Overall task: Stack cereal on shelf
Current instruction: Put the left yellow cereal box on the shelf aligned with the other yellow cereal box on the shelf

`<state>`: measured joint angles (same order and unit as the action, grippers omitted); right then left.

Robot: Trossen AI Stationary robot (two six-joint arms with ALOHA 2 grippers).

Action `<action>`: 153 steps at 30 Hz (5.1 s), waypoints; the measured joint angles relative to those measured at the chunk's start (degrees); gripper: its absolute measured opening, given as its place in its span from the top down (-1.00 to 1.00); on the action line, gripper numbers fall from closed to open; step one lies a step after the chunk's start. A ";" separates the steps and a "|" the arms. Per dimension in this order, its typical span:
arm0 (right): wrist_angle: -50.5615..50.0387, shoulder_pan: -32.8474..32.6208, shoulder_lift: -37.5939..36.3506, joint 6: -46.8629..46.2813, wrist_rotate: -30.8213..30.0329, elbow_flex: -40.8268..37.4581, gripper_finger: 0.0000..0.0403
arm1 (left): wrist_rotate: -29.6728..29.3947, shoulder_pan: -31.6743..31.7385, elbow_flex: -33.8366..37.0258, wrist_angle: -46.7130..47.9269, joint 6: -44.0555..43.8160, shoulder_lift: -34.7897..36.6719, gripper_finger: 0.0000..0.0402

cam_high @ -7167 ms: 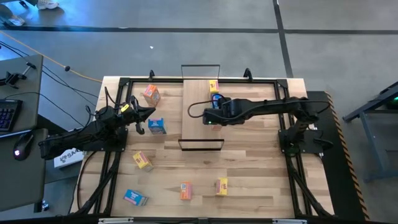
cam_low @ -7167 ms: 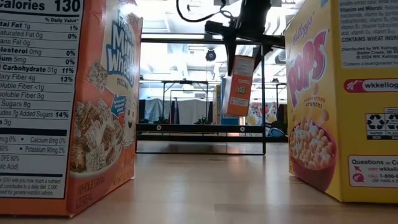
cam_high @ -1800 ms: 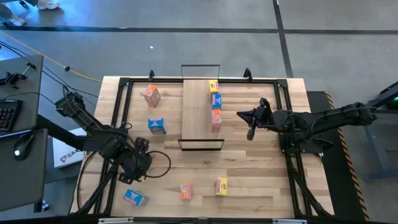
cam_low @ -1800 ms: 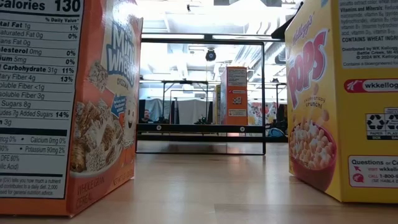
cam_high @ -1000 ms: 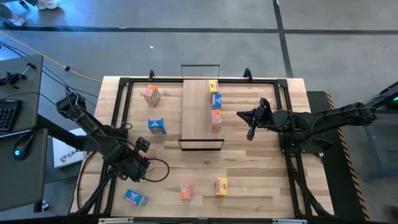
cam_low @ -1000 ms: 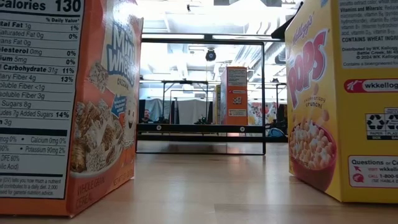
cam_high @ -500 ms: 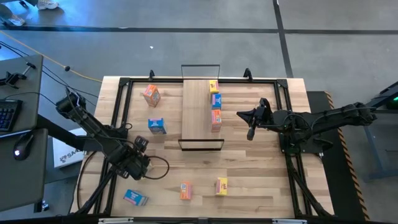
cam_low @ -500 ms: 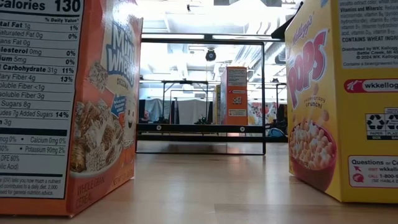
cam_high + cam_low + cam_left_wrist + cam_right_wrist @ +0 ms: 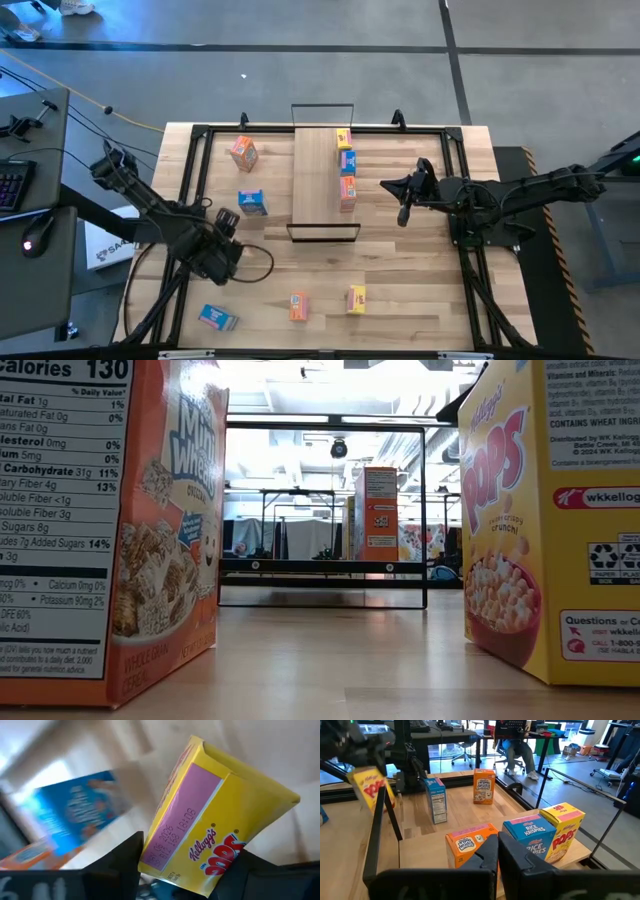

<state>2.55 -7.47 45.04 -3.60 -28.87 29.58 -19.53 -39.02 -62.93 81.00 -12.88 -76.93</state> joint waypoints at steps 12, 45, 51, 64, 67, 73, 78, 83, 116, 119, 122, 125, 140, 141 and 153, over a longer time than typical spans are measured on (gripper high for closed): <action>-0.91 -0.01 0.00 0.46 1.72 0.00 1.00 | -13.74 14.79 -15.85 7.22 10.07 1.88 0.13; -1.22 -0.01 0.00 2.58 2.47 0.00 1.00 | 27.82 72.56 -18.22 -32.93 -22.76 -16.65 0.13; -1.22 -0.02 0.00 2.58 2.60 0.00 1.00 | 27.76 72.56 -18.22 -32.47 -24.47 -17.53 0.09; -1.57 -0.02 0.00 2.40 3.41 0.00 1.00 | 27.82 72.61 -18.22 -27.77 -24.49 -17.53 0.04; -1.61 -0.02 0.00 2.48 3.67 0.00 1.00 | 27.73 72.87 -18.22 -27.73 -25.83 -17.53 0.04; -2.32 -0.02 0.00 2.53 3.85 0.00 1.00 | 27.55 72.87 -18.22 -27.76 -26.08 -17.53 0.02; -2.37 -0.02 0.00 2.54 3.85 0.00 1.00 | 27.22 72.82 -18.22 -28.66 -26.58 -17.51 -0.05; -2.42 -0.02 0.00 2.56 3.89 0.00 1.00 | 26.25 72.80 -18.22 -31.12 -27.05 -17.51 -0.06; -3.83 -0.02 0.00 2.56 5.13 0.00 1.00 | 17.09 63.23 -18.13 -35.54 -17.93 -18.30 -0.28; -4.15 -0.02 0.00 2.52 5.12 0.00 1.00 | 16.25 63.40 -18.12 -34.73 -13.17 -16.33 -0.29; -4.18 -0.02 0.00 2.40 5.12 0.00 1.00 | 15.98 63.42 -18.13 -34.15 -8.06 -13.16 -0.29; -4.26 -0.02 0.00 2.40 5.12 0.00 1.00 | 15.88 63.11 -18.13 -34.07 -5.14 -9.46 -0.29; -4.50 -0.02 0.00 2.54 5.07 0.00 1.00 | 15.93 55.36 -11.76 -29.38 -0.73 -3.71 0.27; -4.72 -0.02 0.00 2.54 5.07 0.00 1.00 | 16.05 54.78 -10.10 -31.42 0.62 -3.34 0.43; -5.32 -0.02 0.00 2.57 5.05 0.00 1.00 | 23.86 54.18 2.75 -47.34 7.10 -3.41 0.99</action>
<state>-2.78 -7.49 45.04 -1.03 -23.81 29.58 4.33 15.16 -60.18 33.66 -5.78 -80.34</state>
